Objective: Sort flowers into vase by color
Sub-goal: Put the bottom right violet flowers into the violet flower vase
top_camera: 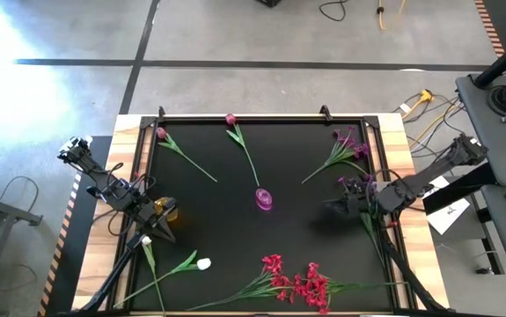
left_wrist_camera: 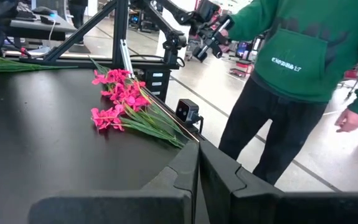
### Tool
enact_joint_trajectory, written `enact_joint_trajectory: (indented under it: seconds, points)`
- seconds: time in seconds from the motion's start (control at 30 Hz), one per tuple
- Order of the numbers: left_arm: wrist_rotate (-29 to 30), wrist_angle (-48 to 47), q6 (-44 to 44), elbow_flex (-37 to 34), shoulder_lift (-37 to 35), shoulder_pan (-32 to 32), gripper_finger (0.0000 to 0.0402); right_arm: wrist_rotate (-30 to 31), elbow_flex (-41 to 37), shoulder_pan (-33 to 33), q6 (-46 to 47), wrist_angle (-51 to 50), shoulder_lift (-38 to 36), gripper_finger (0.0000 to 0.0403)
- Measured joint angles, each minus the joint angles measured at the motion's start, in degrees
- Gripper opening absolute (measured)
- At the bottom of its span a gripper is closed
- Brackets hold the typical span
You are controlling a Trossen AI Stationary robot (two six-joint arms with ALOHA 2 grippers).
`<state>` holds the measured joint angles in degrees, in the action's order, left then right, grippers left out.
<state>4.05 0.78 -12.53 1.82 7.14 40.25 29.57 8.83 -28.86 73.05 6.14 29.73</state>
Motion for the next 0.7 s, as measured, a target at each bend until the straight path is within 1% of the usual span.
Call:
enact_joint_trajectory:
  seconds: [0.17,0.23,0.3,0.43,0.57,0.63,0.7]
  points:
    - [0.0,0.0,0.0,-0.02,0.02,0.0,0.0,-0.19,14.18,0.02,-1.33,-23.4,8.11,0.0013]
    - [0.0,0.0,0.0,0.0,0.02,0.0,0.0,-1.63,19.16,0.02,-2.09,-30.59,12.08,0.0013]
    - [0.0,0.0,0.0,-0.01,0.0,0.0,0.0,-3.48,22.87,0.02,-3.79,-35.25,15.98,0.0013]
    - [0.0,0.0,0.0,0.0,0.01,0.0,0.0,-6.74,27.28,0.03,-9.19,-36.9,23.63,0.0013]
    - [0.0,0.01,0.0,0.0,0.0,-0.01,0.0,-9.17,30.8,1.08,-11.94,-37.19,30.75,0.0018]
    - [0.0,0.0,0.0,0.0,0.02,-0.02,0.0,-10.81,32.67,2.17,-13.32,-38.85,33.8,0.0035]
    - [0.0,0.02,0.0,0.0,0.0,-0.02,0.0,-12.01,35.13,3.63,-13.64,-41.92,36.07,0.0063]
